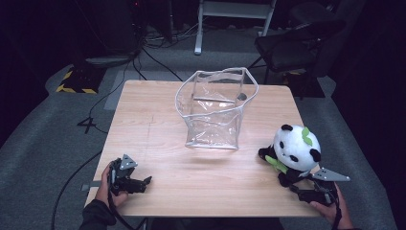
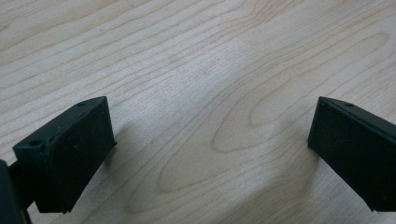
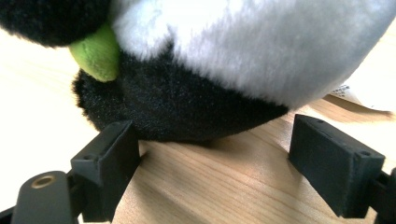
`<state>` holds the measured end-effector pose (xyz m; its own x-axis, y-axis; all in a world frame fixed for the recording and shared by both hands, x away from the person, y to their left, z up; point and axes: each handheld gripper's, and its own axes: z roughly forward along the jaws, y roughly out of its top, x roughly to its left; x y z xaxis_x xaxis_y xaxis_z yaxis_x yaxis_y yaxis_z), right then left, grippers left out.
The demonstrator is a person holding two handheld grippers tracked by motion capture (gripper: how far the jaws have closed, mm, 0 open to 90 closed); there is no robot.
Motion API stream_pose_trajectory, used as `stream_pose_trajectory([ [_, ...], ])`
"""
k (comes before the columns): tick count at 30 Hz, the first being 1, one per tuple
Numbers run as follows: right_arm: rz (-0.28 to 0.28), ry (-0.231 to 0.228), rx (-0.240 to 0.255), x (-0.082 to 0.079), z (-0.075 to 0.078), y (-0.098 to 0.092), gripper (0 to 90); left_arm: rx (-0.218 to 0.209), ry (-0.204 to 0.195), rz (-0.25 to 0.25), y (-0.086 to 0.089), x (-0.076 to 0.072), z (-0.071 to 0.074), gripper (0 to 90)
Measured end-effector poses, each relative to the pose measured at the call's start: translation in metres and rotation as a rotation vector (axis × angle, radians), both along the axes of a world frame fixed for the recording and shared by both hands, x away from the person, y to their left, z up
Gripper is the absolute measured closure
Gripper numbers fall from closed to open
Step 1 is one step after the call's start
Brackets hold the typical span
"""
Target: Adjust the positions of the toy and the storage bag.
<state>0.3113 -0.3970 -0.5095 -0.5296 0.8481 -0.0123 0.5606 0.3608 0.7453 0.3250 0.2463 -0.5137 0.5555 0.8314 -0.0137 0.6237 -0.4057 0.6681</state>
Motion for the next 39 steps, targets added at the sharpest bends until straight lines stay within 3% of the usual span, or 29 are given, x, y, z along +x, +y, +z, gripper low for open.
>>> stream_pose_trajectory([
  [23,-0.004,0.006,0.015,0.0005,0.0009,-0.0018,16.0,-0.002,0.003,0.008,0.0009,-0.0003,0.0001,0.5],
  [39,-0.026,-0.068,0.018,-0.0081,0.0071,-0.0035,17.9,-0.001,0.006,0.01,0.001,0.0015,0.0002,0.2],
])
